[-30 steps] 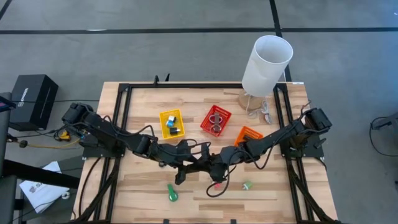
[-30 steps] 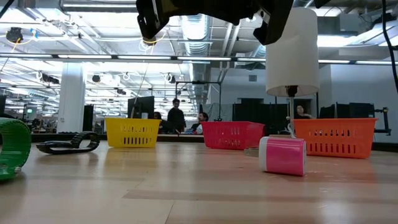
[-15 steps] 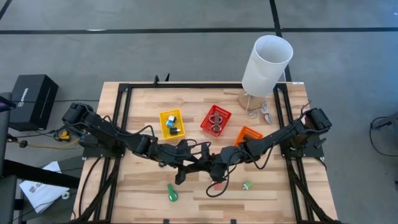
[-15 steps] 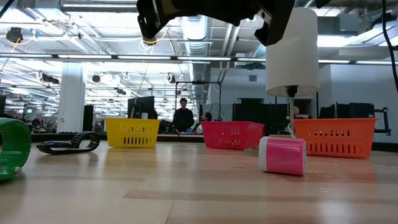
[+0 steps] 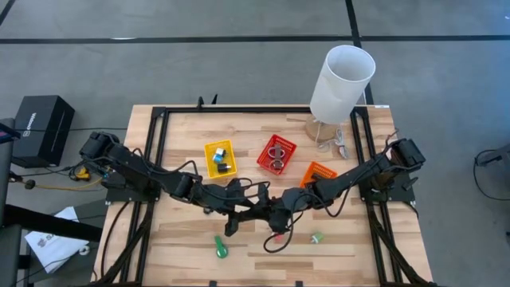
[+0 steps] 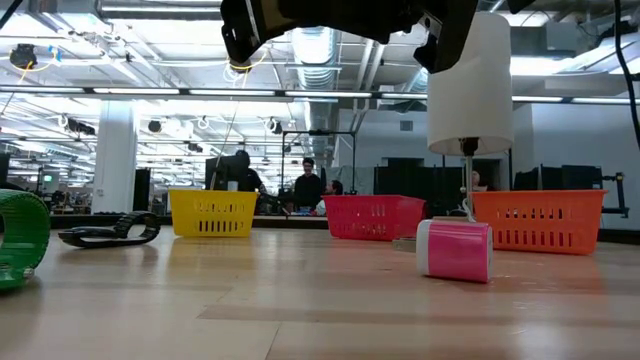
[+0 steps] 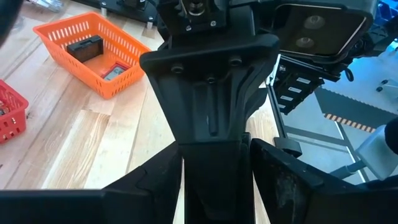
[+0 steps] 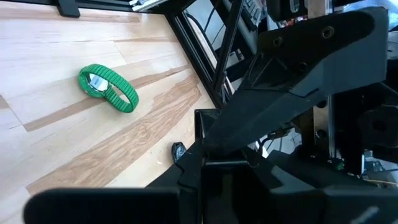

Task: Pick & Place Office items
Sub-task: Put the black digital clock into the orange basket

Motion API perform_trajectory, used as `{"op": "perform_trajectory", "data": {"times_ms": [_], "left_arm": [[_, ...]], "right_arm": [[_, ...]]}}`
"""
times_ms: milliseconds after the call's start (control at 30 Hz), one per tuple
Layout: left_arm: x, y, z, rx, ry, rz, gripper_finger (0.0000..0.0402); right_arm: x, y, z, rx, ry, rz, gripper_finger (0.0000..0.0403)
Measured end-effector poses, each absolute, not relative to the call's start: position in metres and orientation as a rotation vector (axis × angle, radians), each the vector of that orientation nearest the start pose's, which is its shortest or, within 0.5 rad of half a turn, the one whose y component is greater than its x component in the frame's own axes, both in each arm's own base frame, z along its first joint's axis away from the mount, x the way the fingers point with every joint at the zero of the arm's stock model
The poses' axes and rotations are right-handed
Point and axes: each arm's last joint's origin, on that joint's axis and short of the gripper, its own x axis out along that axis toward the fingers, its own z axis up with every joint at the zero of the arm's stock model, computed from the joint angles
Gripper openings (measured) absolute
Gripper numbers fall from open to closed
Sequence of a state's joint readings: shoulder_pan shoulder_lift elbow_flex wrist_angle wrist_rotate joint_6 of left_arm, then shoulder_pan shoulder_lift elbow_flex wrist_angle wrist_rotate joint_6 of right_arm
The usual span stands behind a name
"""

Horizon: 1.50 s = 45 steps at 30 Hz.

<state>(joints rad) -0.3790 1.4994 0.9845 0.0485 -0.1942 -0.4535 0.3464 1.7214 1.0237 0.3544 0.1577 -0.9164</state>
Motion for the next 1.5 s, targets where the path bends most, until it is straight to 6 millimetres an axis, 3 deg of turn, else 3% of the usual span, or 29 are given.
{"op": "perform_trajectory", "data": {"times_ms": [433,733,967,1300,1500], "left_arm": [[0.308,-0.116,0.257,-0.306,0.475,-0.076,0.0253],[0.298,-0.111,0.276,-0.251,0.416,-0.069,0.026],[0.281,-0.104,0.301,-0.236,0.339,-0.082,0.026],[0.268,-0.099,0.318,-0.11,0.28,-0.11,0.026],[0.27,-0.097,0.315,-0.09,0.299,-0.103,0.026]], "right_arm": [[0.355,0.122,0.218,-0.949,0.277,0.283,0.0055],[0.343,0.123,0.22,-0.851,0.402,0.268,0.0055],[0.312,0.114,0.229,-0.718,0.646,0.215,0.0055],[0.243,0.081,0.243,-0.27,1.131,-0.077,0.0055],[0.236,0.072,0.233,-0.131,1.235,-0.232,0.0055]]}}
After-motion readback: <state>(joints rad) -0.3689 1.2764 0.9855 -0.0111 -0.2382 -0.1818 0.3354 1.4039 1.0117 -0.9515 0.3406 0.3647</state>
